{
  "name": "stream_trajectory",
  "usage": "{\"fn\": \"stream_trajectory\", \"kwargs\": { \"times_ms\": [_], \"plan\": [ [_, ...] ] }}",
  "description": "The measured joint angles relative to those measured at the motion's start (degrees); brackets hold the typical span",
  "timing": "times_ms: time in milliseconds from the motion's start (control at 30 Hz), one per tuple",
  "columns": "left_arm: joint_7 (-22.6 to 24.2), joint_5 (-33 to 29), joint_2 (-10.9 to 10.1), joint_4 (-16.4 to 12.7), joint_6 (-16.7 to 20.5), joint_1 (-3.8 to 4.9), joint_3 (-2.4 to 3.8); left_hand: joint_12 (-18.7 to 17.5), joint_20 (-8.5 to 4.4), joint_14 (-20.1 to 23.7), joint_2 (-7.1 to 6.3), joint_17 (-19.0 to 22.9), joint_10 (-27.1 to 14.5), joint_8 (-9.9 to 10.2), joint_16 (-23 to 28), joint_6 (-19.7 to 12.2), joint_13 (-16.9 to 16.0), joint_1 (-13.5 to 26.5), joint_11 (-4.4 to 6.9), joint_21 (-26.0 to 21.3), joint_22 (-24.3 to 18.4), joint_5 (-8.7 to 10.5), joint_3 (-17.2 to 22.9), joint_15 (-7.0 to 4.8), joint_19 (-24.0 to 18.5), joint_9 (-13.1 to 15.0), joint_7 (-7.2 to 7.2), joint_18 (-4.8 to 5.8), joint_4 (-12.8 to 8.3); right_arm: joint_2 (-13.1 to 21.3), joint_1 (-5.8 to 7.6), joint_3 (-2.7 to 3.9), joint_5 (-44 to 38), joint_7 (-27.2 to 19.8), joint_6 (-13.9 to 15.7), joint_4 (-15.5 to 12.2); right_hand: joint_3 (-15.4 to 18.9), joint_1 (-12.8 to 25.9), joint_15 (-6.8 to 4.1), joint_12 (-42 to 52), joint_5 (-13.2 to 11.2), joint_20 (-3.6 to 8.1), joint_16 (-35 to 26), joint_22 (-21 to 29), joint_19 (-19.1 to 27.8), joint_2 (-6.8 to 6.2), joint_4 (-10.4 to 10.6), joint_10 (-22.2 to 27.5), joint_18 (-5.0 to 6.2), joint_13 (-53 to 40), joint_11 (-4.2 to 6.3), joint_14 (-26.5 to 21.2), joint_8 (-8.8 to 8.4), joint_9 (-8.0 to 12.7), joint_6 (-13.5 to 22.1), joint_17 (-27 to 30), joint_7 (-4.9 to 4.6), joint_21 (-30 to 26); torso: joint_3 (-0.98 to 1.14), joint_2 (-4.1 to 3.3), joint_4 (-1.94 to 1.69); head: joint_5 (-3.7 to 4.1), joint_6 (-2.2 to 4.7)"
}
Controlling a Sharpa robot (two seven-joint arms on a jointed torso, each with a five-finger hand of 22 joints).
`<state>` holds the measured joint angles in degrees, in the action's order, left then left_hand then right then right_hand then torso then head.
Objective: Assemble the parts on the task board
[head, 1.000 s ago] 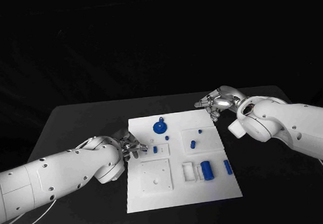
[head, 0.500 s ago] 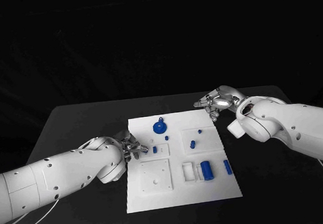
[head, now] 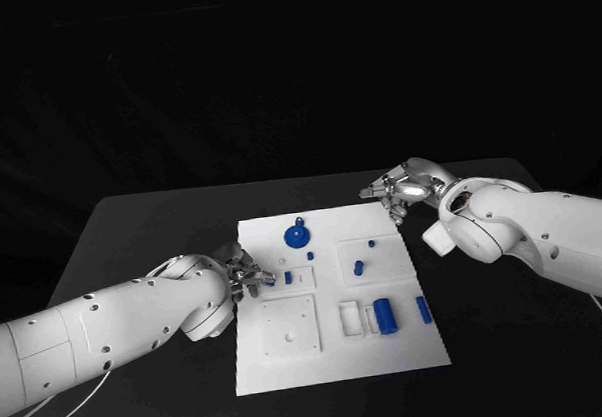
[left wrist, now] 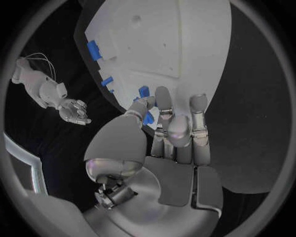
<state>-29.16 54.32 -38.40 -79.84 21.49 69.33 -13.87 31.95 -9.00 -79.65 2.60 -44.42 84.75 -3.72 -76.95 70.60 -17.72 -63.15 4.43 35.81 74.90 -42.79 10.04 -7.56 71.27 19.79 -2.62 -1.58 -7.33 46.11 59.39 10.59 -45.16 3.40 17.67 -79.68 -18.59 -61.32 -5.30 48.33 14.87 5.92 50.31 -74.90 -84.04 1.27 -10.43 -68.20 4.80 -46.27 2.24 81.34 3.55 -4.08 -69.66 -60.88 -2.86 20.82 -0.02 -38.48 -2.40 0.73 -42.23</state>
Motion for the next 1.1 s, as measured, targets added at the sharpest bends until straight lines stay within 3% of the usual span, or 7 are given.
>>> {"fn": "stream_trajectory", "kwargs": {
  "times_ms": [767, 1100],
  "plan": [
    [0.04, 1.07, 0.01, 0.25, -1.12, -0.07, 0.18, 0.61, 0.00, -0.32, -0.02, -0.24, 0.01, 0.13, 0.00, 0.00, -0.07, -0.02, -0.01, 0.00, 0.03, -0.06, -0.17, -0.10, 0.00, 0.61, 0.00, 0.00, -0.29, -0.10, 0.00, 0.00, -0.05, 0.06, 0.12, 0.05, 0.16, 0.00, 0.00, 0.00, 0.00, 0.00, 0.00, 0.00, 0.00, 0.00, -0.16, 0.00, 0.00, -0.12, 0.00, 0.00, 0.00, -0.01, 0.00, -0.06, 0.00, 0.00, 0.02, 0.01, -0.01, -0.34, -0.02],
    [0.13, 1.48, -0.06, 0.36, -2.38, 0.00, 0.30, 1.01, 0.00, -0.61, 0.36, -0.63, 0.01, -0.11, 0.00, 0.01, -0.42, 0.36, -0.01, 0.23, 0.02, 0.31, -0.18, -0.20, 0.00, 0.86, 0.00, 0.00, -0.29, -0.16, 0.00, 0.00, -0.06, 0.01, 0.00, 0.08, -0.49, -0.29, 0.01, -0.12, 6.04, 0.00, 0.00, 0.00, 0.00, -0.31, -0.81, 0.00, 0.00, -0.13, 0.00, -0.01, 0.00, -0.01, 0.00, -0.12, 0.00, 0.24, 0.02, 0.02, -0.01, -0.52, -0.10]
  ]
}}
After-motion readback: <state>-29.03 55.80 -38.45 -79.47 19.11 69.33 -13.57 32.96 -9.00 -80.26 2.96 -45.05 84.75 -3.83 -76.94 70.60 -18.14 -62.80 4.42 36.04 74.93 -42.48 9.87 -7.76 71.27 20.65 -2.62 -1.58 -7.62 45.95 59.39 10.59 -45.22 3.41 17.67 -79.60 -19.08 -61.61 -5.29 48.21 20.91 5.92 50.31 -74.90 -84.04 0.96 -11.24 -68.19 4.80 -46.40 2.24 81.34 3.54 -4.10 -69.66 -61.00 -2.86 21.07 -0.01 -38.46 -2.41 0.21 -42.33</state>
